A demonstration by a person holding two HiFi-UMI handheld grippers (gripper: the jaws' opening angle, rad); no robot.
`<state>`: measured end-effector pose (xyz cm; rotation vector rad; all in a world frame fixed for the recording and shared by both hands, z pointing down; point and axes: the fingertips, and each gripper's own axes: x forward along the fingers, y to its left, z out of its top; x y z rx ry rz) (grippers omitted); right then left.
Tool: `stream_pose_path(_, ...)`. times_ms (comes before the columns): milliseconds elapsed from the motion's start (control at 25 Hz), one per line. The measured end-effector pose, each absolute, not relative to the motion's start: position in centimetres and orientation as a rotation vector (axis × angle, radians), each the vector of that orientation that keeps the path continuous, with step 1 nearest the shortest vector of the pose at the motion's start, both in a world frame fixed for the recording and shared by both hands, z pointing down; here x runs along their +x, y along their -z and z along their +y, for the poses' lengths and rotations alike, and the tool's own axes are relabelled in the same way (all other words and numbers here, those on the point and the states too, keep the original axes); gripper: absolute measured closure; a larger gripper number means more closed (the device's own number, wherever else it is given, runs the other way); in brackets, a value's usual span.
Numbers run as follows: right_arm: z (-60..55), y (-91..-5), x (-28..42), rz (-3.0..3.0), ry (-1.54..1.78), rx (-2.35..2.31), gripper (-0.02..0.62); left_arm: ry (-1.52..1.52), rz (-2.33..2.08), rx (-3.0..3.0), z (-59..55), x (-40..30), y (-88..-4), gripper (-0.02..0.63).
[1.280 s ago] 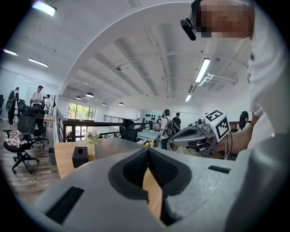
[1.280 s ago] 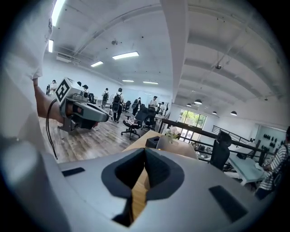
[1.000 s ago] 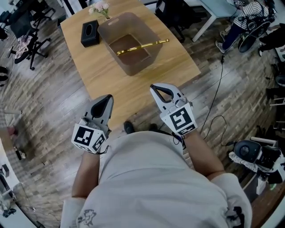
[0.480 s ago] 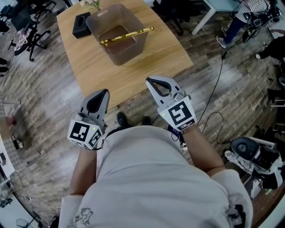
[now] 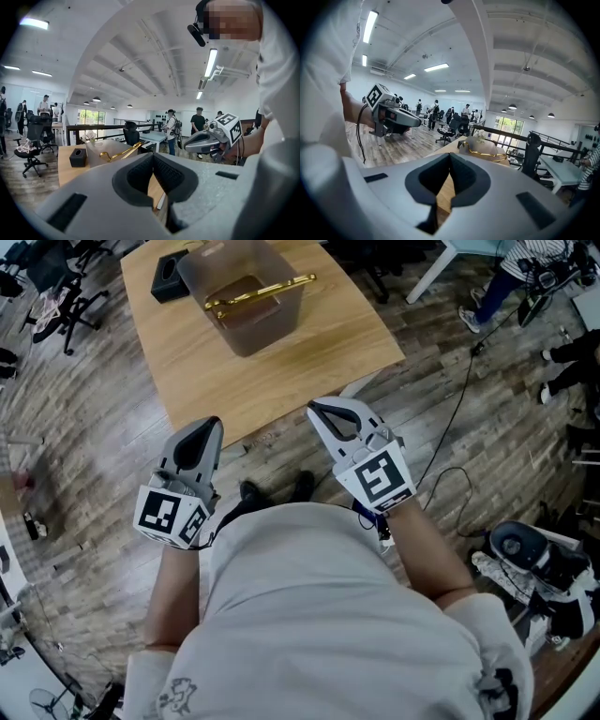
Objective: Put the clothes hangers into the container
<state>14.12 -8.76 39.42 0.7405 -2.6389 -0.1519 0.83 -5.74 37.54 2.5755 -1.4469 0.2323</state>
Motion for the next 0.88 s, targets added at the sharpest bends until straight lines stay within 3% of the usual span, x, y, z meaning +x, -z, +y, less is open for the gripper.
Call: stream_pose_path(880, 2.6, -37.7, 5.0, -2.658, 0.149, 0.852, 0.589, -0.188, -1.366, 2.647, 5.3, -8.9, -36.7, 0.600)
